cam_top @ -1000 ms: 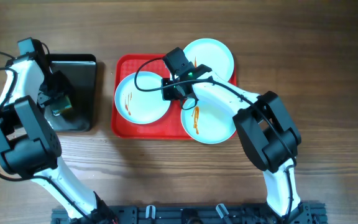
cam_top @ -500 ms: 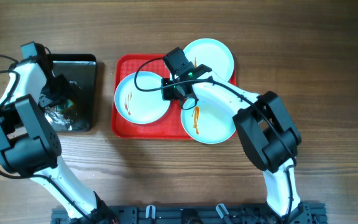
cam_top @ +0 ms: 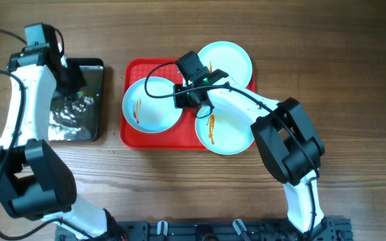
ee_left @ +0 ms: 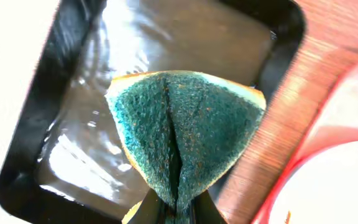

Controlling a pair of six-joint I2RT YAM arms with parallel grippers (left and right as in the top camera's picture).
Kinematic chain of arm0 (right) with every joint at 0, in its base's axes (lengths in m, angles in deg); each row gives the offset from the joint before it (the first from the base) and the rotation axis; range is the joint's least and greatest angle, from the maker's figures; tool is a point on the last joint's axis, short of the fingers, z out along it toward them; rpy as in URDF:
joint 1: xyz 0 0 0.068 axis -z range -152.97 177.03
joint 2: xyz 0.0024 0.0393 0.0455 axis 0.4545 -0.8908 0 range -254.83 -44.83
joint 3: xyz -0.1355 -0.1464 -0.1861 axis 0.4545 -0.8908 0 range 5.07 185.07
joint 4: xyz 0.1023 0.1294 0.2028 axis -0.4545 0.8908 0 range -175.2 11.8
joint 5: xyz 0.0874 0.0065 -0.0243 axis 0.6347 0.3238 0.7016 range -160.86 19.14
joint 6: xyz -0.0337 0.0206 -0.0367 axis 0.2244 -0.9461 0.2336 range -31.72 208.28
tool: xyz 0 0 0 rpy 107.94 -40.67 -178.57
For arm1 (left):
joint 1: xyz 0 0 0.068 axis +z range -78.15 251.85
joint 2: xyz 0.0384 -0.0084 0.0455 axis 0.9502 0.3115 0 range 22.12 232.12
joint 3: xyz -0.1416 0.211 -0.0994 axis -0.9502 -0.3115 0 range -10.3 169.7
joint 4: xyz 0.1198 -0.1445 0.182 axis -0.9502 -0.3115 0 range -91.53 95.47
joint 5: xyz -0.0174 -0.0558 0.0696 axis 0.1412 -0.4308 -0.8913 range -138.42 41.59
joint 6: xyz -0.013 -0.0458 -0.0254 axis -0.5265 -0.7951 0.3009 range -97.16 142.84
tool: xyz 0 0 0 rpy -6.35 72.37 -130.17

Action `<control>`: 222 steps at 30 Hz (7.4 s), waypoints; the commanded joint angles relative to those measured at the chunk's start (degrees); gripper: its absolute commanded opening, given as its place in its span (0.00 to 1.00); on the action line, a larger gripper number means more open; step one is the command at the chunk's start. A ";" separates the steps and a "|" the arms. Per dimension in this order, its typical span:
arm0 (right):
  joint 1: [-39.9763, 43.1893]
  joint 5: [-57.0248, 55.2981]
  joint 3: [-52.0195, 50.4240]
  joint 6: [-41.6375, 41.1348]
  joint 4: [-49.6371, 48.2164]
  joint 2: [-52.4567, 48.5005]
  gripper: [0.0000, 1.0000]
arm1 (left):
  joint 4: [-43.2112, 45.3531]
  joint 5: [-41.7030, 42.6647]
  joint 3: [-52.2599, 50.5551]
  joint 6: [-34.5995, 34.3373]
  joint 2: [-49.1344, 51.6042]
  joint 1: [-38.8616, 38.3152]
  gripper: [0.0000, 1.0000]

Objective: Clean dirty plates on tray and stack at the side

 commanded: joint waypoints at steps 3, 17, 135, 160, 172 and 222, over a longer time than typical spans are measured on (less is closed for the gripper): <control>1.60 5.22 0.37 0.74 -0.02 -1.68 0.04 | -0.85 6.99 0.37 3.50 1.09 -0.66 0.04; 1.68 6.64 0.37 1.27 0.37 -1.70 0.04 | 15.47 13.64 -11.87 3.76 9.03 -19.98 0.04; 2.75 8.96 0.48 1.03 1.33 -3.63 0.23 | 8.66 -3.19 -4.55 -6.58 18.73 4.79 0.04; -4.07 -36.70 3.61 13.64 9.03 14.93 0.04 | 7.41 -2.75 -4.55 -7.21 18.80 4.79 0.04; -16.57 -74.07 3.58 30.16 -2.75 14.93 0.04 | 7.41 -2.71 -4.55 -7.21 18.80 4.79 0.04; 1.75 -1.33 1.97 -6.67 5.46 0.96 0.04 | 5.03 20.70 -8.63 -13.92 -1.99 -12.59 0.04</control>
